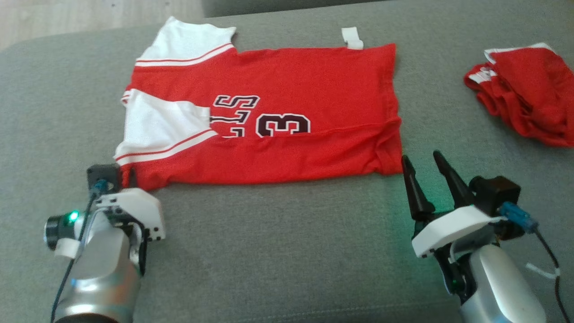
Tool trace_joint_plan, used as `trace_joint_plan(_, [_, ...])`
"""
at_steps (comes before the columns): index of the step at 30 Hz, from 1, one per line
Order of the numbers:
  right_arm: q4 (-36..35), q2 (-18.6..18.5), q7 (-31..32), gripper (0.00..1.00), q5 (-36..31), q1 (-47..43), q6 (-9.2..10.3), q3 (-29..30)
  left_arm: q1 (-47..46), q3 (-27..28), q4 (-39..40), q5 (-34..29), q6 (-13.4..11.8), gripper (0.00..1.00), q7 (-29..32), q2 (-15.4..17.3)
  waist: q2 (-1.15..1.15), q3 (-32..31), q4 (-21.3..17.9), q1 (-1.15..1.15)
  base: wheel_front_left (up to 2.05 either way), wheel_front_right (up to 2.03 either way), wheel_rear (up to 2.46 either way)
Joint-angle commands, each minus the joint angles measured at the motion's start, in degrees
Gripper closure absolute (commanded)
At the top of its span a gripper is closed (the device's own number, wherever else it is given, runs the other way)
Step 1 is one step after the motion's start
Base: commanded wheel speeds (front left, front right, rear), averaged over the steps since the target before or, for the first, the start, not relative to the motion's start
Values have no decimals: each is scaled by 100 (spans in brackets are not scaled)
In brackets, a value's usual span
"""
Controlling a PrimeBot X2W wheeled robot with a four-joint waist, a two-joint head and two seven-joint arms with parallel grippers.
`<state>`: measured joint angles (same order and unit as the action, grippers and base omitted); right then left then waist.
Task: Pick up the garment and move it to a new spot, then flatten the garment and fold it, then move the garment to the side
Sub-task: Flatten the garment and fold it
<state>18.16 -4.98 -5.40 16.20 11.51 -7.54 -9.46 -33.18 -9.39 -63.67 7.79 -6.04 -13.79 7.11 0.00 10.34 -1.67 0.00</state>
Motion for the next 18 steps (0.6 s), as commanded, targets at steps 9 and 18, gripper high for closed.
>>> trace_joint_plan(9, [923, 176, 255, 0, -612, 516, 5, 53, 314, -227, 1616, -222, 111, 100, -118, 27, 0, -150, 483, 0, 0, 0, 0])
trace_joint_plan(18, [1962, 207, 114, 0, -1023, 1035, 5, 407, 553, -461, 2302, -297, 206, 100, -120, -20, 0, -84, 671, 0, 0, 0, 0])
